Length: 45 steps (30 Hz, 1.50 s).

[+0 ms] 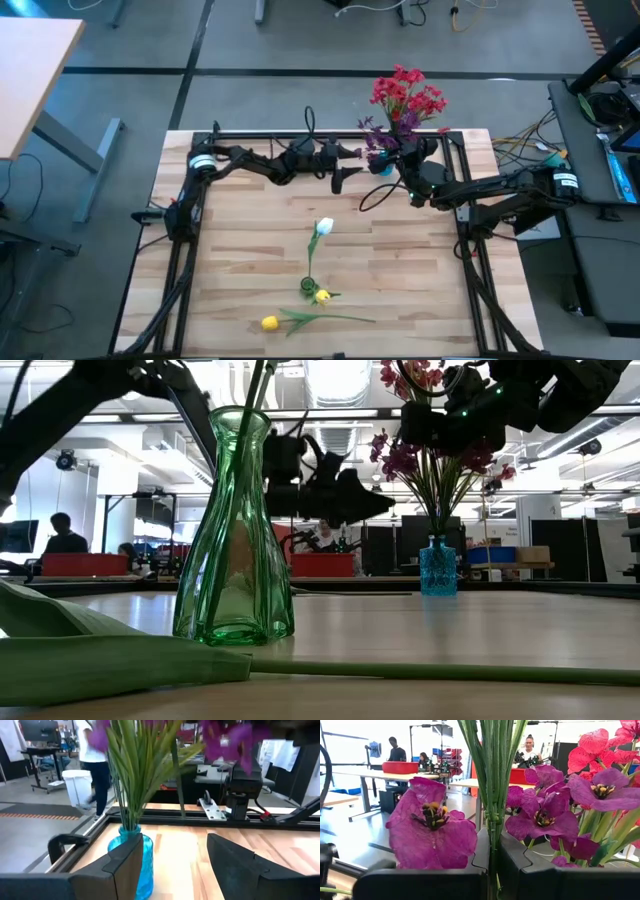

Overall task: Sort flowers into vase by color
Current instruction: Put the red flowers into the blue vase

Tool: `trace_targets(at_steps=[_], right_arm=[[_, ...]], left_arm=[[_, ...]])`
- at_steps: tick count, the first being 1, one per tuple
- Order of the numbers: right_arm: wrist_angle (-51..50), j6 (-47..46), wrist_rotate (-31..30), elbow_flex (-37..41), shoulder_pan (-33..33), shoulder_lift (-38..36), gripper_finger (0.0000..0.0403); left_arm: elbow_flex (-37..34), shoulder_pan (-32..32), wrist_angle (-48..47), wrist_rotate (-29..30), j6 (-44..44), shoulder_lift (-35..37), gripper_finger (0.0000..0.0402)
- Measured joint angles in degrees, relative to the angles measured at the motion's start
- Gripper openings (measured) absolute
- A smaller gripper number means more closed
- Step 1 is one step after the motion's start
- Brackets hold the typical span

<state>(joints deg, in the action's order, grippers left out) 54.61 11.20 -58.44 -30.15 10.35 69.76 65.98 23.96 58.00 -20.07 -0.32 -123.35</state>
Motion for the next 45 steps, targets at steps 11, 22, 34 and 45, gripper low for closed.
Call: trace_targets(at_steps=[11,22,34,45], right_arm=[[0.02,-0.05,0.03,-0.02,0.0,0.0,0.0012],[-0.05,-0.01,0.14,-0.04,0.02,-0.02,0.0012],[-0.11,0.53,0.12,0.0,0.0,-0.02,0.0012],[-0.12,1.11,0.13,0.02,0.01,-0.03,0.0012]], left_arm=[[3.32,-0.98,7.39,3.09,1.04,-8.06,0.0205],[11.51,-1.66,4.15,1.12,0.5,-14.58,0.0205],[15.11,-1.64,2.97,1.52,1.91,-16.67,0.0208],[15.46,-1.26,2.8,1.09,6.95,-16.67,0.0304]])
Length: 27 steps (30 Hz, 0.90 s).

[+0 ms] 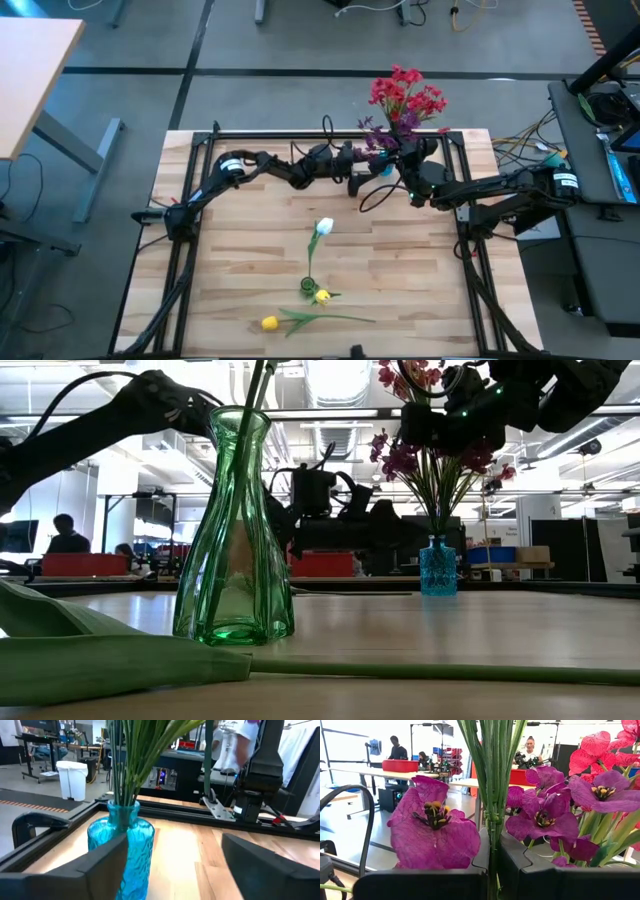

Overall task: Sort flowers into vase by color
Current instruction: Put the red flowers into the blue vase

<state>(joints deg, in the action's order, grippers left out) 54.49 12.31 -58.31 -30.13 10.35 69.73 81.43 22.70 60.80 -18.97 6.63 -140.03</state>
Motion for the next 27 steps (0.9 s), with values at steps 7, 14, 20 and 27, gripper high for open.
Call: trace_targets(at_steps=[7,14,20,27], right_arm=[[0.0,0.4,0.01,0.02,0.01,-0.02,0.0012],[-0.01,0.4,0.25,0.02,-0.01,-0.02,0.0012],[-0.19,0.38,0.25,0.02,-0.01,-0.02,0.0012],[-0.19,0.35,1.84,0.02,-0.01,-0.02,0.0012]], left_arm=[[1.27,-0.15,-0.42,0.01,-0.59,0.0,0.0389],[4.95,-0.57,-7.68,2.19,2.64,0.09,0.0387],[10.34,-0.59,-19.14,1.97,1.99,0.09,0.0375],[11.82,-0.59,-22.53,3.02,-0.1,0.11,0.0373]])
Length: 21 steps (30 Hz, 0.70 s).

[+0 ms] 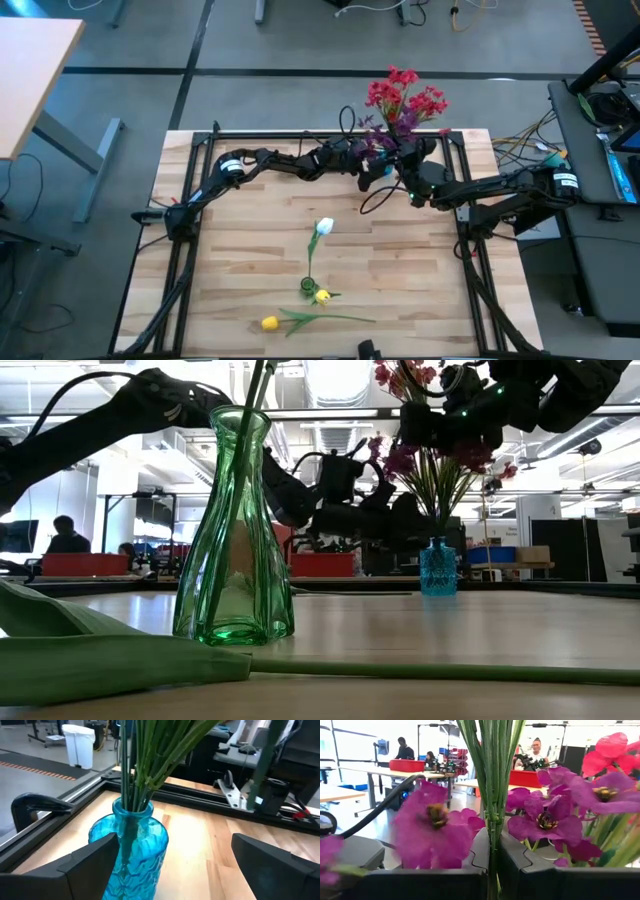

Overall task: Sort flowers into vase by color
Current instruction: Put the red flowers into the blue vase

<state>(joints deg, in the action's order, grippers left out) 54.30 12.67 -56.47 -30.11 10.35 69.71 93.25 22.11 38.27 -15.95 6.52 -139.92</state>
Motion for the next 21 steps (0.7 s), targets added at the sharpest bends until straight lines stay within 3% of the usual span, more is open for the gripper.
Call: trace_targets(at_steps=[21], right_arm=[[-0.09,2.21,-0.08,0.02,0.0,0.0,0.0012]], left_arm=[[-0.15,0.05,2.8,0.29,-1.37,0.04,0.0373]])
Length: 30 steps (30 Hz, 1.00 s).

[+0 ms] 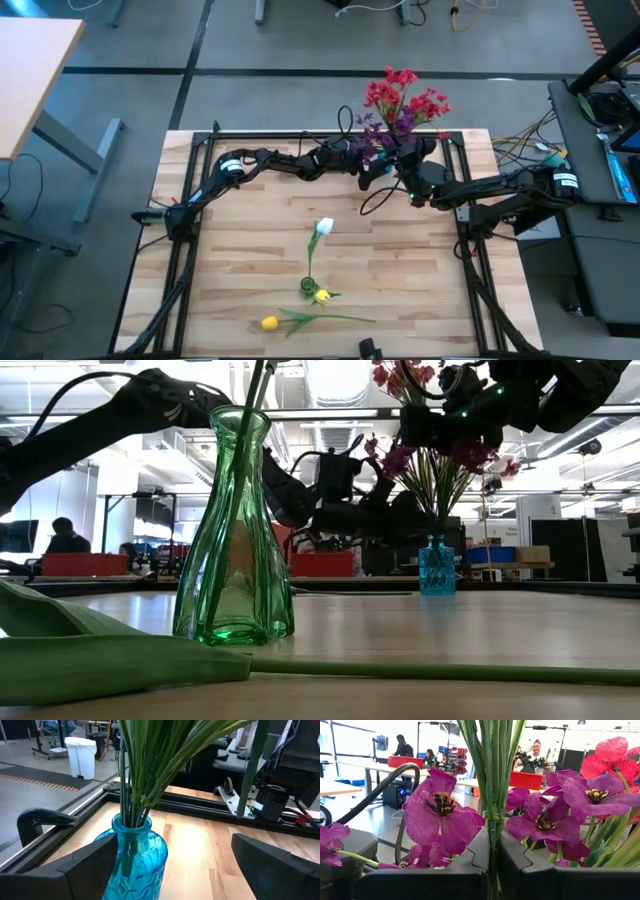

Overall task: Sort flowers into vase by color
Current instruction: Put the red flowers into the blue vase

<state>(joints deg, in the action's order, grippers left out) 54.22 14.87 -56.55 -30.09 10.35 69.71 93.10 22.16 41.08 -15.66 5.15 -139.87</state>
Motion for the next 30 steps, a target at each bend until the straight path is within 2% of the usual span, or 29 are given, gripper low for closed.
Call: trace_targets(at_steps=[9,18,30], right_arm=[[0.02,0.13,0.0,-0.01,0.0,0.0,0.0012],[0.0,0.11,0.0,0.0,0.0,0.0,0.0012],[-0.02,0.25,0.0,0.0,0.0,0.0,0.0012]], left_arm=[[2.71,0.42,1.08,0.28,-4.26,-0.42,0.0373],[6.99,0.43,-0.59,0.33,-2.69,-4.02,0.0373],[7.39,0.45,-2.0,6.35,-2.08,-4.46,0.0366]])
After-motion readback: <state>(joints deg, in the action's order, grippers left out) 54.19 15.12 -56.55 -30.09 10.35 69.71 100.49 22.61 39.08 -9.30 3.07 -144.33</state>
